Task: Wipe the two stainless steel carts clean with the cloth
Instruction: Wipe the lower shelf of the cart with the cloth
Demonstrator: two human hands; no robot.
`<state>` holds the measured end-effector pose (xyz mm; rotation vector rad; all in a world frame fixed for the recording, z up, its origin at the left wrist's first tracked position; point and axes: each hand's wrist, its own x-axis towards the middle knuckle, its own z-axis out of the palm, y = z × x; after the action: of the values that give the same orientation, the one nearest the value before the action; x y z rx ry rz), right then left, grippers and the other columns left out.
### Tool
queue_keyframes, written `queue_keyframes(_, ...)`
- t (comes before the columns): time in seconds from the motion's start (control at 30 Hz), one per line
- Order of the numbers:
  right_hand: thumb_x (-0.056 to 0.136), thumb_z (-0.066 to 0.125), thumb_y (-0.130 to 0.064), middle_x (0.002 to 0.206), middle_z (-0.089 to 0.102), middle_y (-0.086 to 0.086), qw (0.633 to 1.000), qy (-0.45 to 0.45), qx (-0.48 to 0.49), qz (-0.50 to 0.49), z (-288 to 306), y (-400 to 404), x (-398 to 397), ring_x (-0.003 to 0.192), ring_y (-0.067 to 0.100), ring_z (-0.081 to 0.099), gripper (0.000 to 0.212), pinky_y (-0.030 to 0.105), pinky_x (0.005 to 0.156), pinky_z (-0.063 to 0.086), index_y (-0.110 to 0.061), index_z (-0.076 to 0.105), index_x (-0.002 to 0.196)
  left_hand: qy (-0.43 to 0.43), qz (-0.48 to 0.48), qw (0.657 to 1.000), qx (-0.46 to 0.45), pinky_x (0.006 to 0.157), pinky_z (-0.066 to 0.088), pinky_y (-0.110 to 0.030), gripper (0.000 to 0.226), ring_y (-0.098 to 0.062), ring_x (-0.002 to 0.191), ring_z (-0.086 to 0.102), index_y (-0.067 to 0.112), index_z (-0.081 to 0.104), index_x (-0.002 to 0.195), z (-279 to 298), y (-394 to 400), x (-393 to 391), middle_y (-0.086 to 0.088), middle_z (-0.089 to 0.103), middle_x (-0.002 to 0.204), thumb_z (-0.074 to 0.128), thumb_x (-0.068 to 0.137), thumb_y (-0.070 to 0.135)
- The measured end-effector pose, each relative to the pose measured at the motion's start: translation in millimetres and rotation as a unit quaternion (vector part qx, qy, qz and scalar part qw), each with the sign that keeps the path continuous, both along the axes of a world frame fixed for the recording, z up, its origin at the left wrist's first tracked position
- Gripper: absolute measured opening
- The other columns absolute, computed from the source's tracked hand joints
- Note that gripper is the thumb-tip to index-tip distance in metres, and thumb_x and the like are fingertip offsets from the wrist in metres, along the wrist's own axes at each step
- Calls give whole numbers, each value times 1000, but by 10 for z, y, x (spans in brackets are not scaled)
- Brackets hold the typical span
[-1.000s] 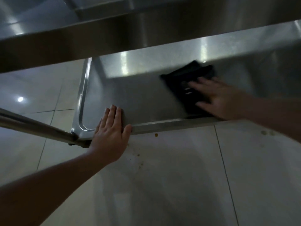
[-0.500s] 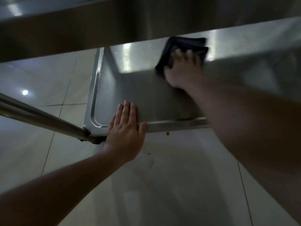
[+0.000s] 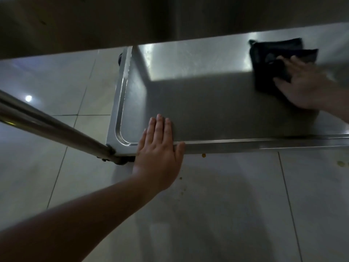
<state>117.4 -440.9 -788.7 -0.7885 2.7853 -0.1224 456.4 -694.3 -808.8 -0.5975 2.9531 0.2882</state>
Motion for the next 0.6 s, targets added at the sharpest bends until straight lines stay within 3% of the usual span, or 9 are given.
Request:
queue_keyframes(0.13, 96, 19, -69, 173, -1, -1, 986, 2, -12, -166, -25, -779, -33, 159, 29, -2, 82, 49, 126, 0, -26, 3, 165, 2, 8, 1000, -7, 126, -18, -35, 79, -18, 159, -25, 17, -10, 167, -18, 8, -12, -5, -19, 175, -2, 104, 62)
queue_keyframes(0.2, 99, 21, -65, 173, -5, -4, 986, -12, -20, -168, -21, -1287, 119, 158, 29, -6, 79, 51, 125, -3, -27, 2, 165, 4, 9, 1000, -6, 126, -17, -35, 78, -18, 159, -24, 16, -8, 168, -29, 11, -11, -5, -17, 175, 0, 105, 62)
queue_keyframes(0.33, 99, 25, -63, 173, 1, -10, 998, -19, -44, 35, -48, -2136, 736, 159, 26, -3, 76, 51, 126, -2, -28, 9, 165, 18, 18, 1000, -3, 126, -16, -33, 81, -19, 162, -16, 14, 1, 169, -46, 27, -25, -7, -8, 177, 5, 104, 63)
queue_keyframes(0.47, 103, 28, -60, 171, 6, -18, 971, -28, -54, 229, -77, -2329, 1252, 158, 14, -2, 70, 42, 127, -2, -32, 10, 164, 30, 14, 999, -7, 126, -13, -34, 80, -21, 163, -10, 14, 7, 169, -40, 26, -14, -8, -4, 177, 10, 106, 62)
queue_keyframes(0.6, 105, 22, -59, 170, 4, -20, 958, -18, -53, 282, -94, -2019, 1391, 157, 7, -5, 66, 36, 126, -5, -34, 5, 164, 54, 6, 998, -9, 126, -7, -36, 70, -24, 163, 1, 16, 22, 166, -6, 17, 13, -5, 10, 176, 25, 109, 57)
